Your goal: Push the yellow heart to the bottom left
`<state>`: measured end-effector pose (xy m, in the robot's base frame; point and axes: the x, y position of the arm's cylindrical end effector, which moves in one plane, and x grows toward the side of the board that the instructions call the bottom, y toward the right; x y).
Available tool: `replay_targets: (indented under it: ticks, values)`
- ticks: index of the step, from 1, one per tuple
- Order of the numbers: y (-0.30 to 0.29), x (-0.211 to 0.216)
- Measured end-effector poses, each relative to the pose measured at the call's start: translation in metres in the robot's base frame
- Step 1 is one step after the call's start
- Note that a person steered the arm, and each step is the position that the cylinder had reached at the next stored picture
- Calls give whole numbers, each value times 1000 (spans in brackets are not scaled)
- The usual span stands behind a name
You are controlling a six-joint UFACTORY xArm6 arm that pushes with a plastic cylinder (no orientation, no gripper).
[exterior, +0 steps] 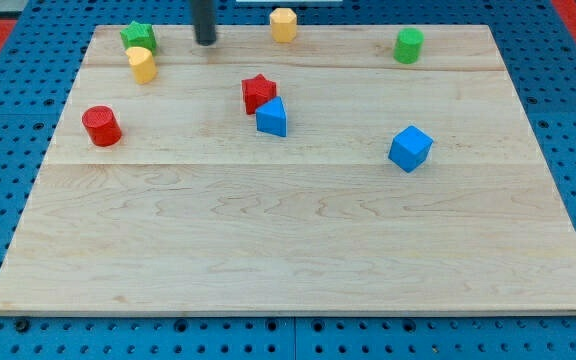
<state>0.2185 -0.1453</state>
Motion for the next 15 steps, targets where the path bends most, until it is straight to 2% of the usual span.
replay_targets:
  ticks: [2, 4, 6, 8, 12, 14, 15]
  values:
    - [-80, 44]
    - [-37, 100]
    - [3, 112]
    - [2, 187]
    - [0, 188]
    - [4, 202]
    - [49, 186]
